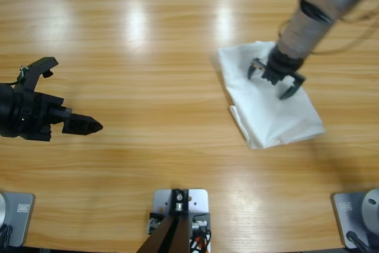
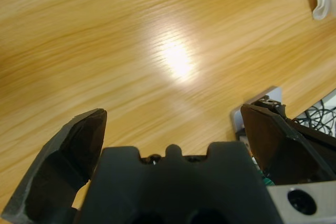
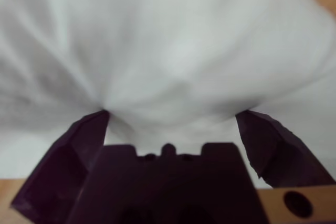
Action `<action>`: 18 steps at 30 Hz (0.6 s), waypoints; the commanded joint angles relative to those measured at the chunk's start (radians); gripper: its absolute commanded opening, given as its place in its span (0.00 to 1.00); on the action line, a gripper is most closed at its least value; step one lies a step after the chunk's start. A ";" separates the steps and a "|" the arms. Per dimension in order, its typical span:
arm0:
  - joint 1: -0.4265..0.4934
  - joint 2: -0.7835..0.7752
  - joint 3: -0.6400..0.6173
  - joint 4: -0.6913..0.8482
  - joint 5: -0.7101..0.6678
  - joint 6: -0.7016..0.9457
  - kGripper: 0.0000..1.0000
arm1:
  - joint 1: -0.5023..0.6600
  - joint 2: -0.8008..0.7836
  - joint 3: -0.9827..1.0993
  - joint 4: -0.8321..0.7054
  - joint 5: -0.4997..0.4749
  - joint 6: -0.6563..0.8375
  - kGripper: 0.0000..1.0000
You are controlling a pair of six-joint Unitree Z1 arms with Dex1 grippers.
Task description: Fold clothes
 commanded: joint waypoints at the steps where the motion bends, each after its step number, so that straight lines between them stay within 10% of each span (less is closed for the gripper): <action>1: -0.010 -0.026 0.064 -0.033 -0.010 -0.007 1.00 | 0.105 0.216 -0.303 0.191 -0.089 -0.302 1.00; 18: -0.010 -0.058 0.114 -0.063 -0.004 -0.038 1.00 | 0.195 -0.060 -0.116 -0.168 0.053 -0.772 1.00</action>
